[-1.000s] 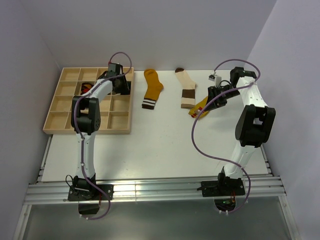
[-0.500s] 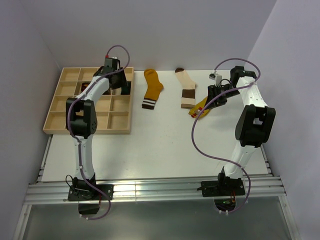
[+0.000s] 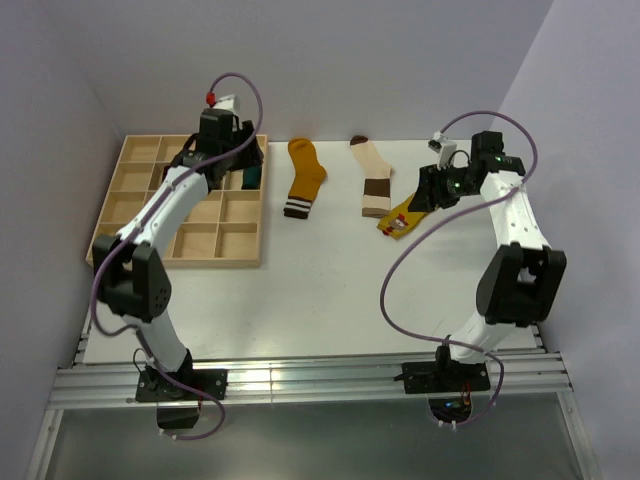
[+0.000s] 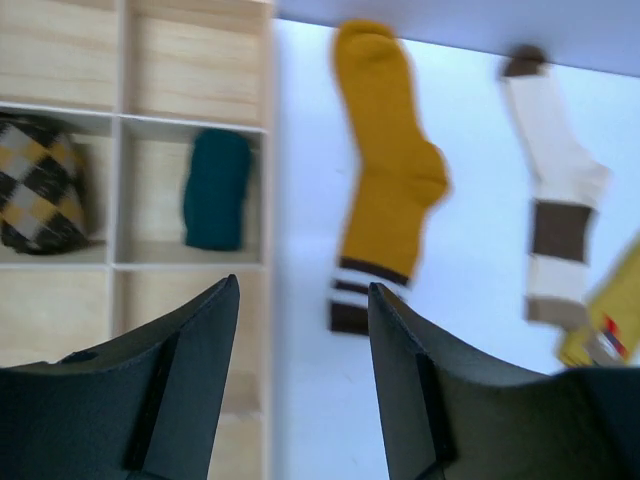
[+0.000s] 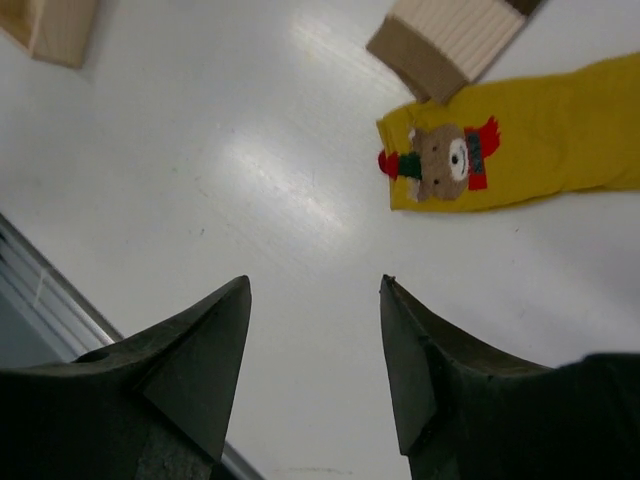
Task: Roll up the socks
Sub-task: Reset both arms
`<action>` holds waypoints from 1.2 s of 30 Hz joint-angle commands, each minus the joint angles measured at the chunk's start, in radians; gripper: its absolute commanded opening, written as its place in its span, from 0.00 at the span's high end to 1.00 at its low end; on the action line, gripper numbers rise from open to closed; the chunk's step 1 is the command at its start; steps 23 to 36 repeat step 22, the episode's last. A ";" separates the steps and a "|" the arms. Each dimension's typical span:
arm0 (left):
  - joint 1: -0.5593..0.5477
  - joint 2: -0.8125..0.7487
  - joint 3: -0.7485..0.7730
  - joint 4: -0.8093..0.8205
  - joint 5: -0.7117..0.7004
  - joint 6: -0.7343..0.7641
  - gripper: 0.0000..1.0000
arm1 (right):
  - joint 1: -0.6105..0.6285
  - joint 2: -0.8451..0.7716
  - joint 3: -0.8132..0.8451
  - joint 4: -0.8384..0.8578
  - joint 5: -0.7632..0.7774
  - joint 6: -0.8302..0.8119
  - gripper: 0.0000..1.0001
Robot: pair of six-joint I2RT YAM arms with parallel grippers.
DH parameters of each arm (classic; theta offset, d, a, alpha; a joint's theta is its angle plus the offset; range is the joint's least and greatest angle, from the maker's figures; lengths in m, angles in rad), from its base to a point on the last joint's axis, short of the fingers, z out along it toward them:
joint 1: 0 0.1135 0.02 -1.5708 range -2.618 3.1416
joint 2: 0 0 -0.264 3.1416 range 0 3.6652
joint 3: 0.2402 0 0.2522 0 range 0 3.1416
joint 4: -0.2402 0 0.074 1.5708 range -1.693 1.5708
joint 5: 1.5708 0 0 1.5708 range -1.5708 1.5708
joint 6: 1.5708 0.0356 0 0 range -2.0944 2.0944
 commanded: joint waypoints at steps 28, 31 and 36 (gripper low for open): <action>-0.319 -0.590 -0.573 0.240 -0.051 -0.024 0.39 | 0.000 -0.495 -0.246 0.392 0.007 0.166 0.21; -0.319 -0.590 -0.573 0.240 -0.051 -0.024 0.39 | 0.000 -0.495 -0.246 0.392 0.007 0.166 0.21; -0.319 -0.590 -0.573 0.240 -0.051 -0.024 0.39 | 0.000 -0.495 -0.246 0.392 0.007 0.166 0.21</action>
